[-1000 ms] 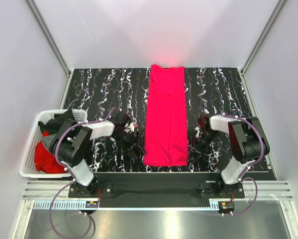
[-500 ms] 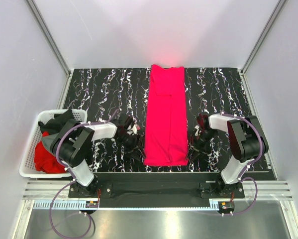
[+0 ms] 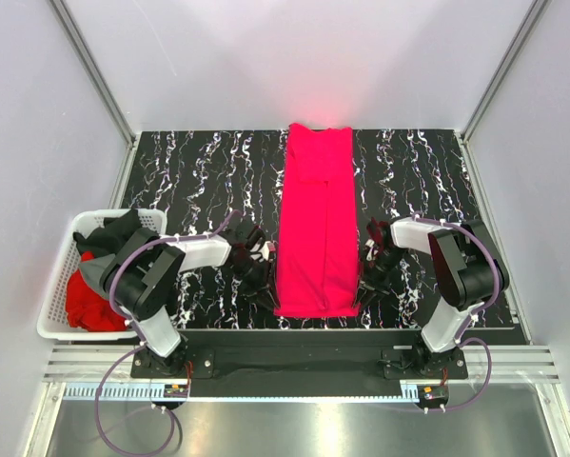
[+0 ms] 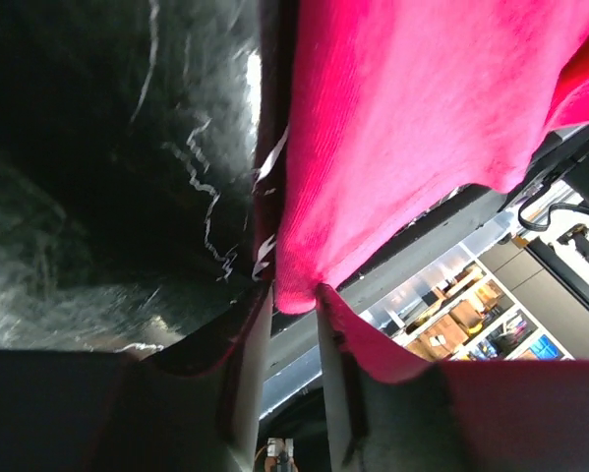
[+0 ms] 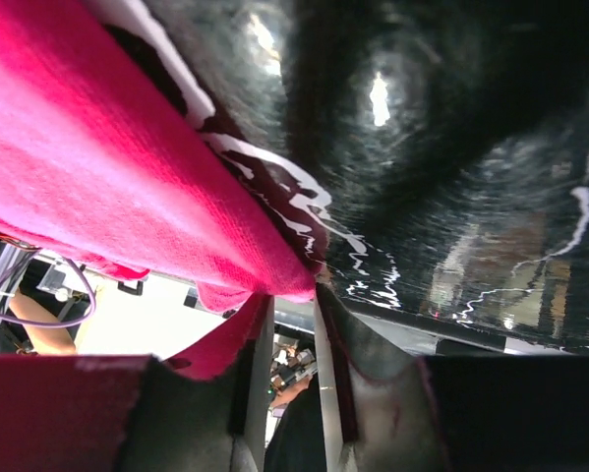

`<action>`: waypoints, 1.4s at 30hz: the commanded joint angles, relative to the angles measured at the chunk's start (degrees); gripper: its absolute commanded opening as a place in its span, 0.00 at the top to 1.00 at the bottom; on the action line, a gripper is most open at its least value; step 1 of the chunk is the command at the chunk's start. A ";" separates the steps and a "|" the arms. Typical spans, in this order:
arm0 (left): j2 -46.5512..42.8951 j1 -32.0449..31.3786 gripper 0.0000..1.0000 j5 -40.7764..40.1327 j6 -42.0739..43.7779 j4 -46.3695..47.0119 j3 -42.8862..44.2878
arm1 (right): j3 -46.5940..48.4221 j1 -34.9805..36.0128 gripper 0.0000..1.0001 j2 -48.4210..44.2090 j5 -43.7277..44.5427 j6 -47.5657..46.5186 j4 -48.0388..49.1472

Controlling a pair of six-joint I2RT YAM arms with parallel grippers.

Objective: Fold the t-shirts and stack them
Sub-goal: Fold the tshirt

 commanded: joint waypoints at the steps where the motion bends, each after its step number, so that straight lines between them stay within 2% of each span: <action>1: 1.56 -0.61 0.73 -3.35 1.33 1.36 2.47 | -0.06 1.14 0.73 1.66 -0.16 1.24 -0.79; 2: 1.82 -0.78 0.77 -3.09 1.42 1.36 2.65 | -0.06 1.22 0.78 1.49 -0.07 1.33 -0.78; 3: 2.26 -0.87 0.81 -3.00 1.77 1.62 3.00 | -0.06 1.40 0.95 1.57 -0.16 1.33 -0.78; 4: 2.44 -0.87 0.92 -2.82 1.86 1.71 3.44 | -0.06 1.40 0.99 1.57 -0.07 1.42 -0.78; 5: 2.61 -0.87 0.99 -3.00 2.03 1.62 3.70 | -0.06 1.31 1.00 1.40 -0.07 1.16 -0.78; 6: 2.53 -0.87 1.00 -3.08 2.56 1.36 3.96 | -0.23 1.31 1.00 1.22 -0.24 1.07 -0.61; 10: 0.16 -0.44 1.00 -4.31 4.40 -0.13 4.76 | -0.33 1.05 1.00 -1.41 -1.65 0.37 -0.52; 16: -6.95 4.21 1.00 -7.56 11.25 -4.43 7.65 | 1.08 -1.23 1.00 -10.89 -3.06 -3.67 -6.58; 23: -10.04 6.33 1.00 -9.76 15.74 -7.17 11.43 | 4.32 -2.99 1.00 -15.91 -3.59 -5.34 -6.41; 28: -9.26 6.51 1.00 -10.91 19.08 -7.25 16.97 | 8.99 -4.93 1.00 -15.92 -3.32 -6.66 -4.66; 34: -5.21 6.60 1.00 -11.52 21.90 -8.83 25.40 | 16.45 -6.95 1.00 -11.80 -2.36 -7.54 -0.96; 42: 2.96 7.65 1.00 -13.45 25.06 -9.45 36.12 | 25.16 -8.62 1.00 -5.47 -1.39 -9.04 2.82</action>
